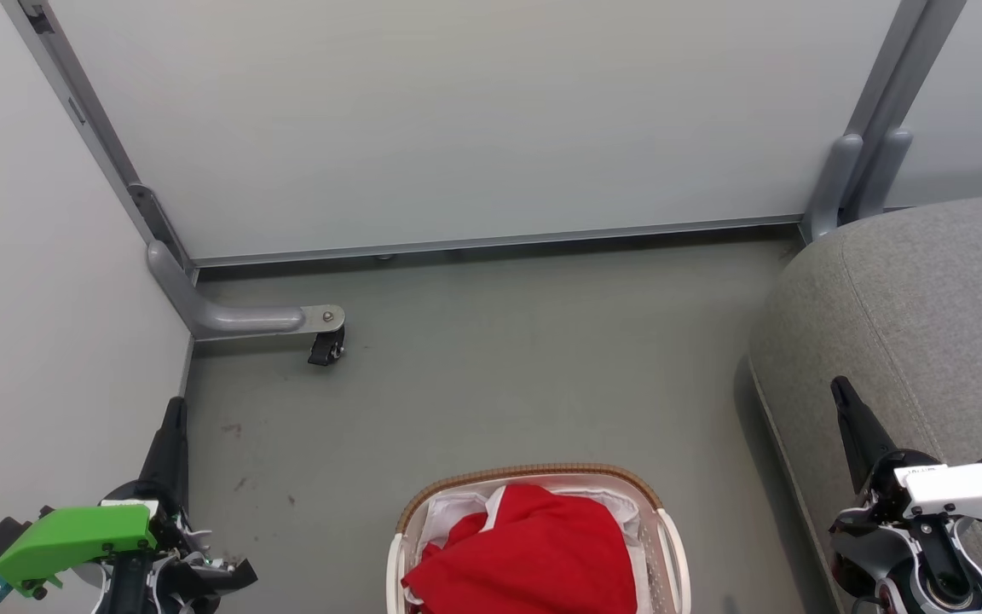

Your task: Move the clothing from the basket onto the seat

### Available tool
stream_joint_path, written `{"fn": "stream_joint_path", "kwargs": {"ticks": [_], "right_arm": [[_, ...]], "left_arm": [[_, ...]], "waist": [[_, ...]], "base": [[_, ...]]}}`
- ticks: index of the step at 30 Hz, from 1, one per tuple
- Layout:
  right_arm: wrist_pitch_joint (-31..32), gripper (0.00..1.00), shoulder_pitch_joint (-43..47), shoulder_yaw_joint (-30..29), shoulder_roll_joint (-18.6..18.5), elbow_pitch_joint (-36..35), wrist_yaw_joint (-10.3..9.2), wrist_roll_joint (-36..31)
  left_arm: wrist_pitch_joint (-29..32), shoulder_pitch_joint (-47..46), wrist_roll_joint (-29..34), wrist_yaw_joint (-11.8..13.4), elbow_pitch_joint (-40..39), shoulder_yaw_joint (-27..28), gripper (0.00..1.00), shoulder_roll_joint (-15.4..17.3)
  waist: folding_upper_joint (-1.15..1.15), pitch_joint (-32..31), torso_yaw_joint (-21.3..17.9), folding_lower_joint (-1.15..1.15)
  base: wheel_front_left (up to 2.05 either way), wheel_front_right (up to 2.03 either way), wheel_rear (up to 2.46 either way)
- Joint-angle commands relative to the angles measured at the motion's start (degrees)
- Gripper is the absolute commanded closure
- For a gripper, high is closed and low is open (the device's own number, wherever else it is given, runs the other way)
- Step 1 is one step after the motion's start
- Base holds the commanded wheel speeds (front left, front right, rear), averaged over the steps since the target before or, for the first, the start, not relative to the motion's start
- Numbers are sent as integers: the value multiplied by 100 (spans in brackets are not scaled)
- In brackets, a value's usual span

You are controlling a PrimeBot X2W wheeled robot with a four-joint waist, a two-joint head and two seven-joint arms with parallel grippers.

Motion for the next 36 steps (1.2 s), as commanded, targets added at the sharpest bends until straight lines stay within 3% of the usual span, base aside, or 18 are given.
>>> {"fn": "stream_joint_path", "kwargs": {"ticks": [1, 8, 9, 18, 36], "right_arm": [[3, 100, 64, -6, -34, -20, 0, 21], [3, 100, 64, -6, -34, -20, 0, 21], [0, 0, 2, 1, 4, 19, 0, -2], [-192, 0, -6, 131, -67, 88, -1, -262], [-671, 0, -131, 286, -221, 52, 0, -2499]], "left_arm": [[23, -62, -19, -22, -7, 9, 100, 41], [23, -62, -19, -22, -7, 9, 100, 41], [-2, 6, 2, 1, 16, -2, 0, -4], [-197, 39, 379, 6, 175, -66, 0, 16], [-669, -7, 2697, 0, 248, -313, 0, 131]], "waist": [[0, 0, 0, 0], [0, 0, 0, 0], [0, 0, 0, 0], [0, 6, 0, 0], [0, 21, 7, 0]], "base": [[0, 0, 0], [0, 0, 0], [0, 0, 0], [0, 0, 0], [0, 0, 0]]}}
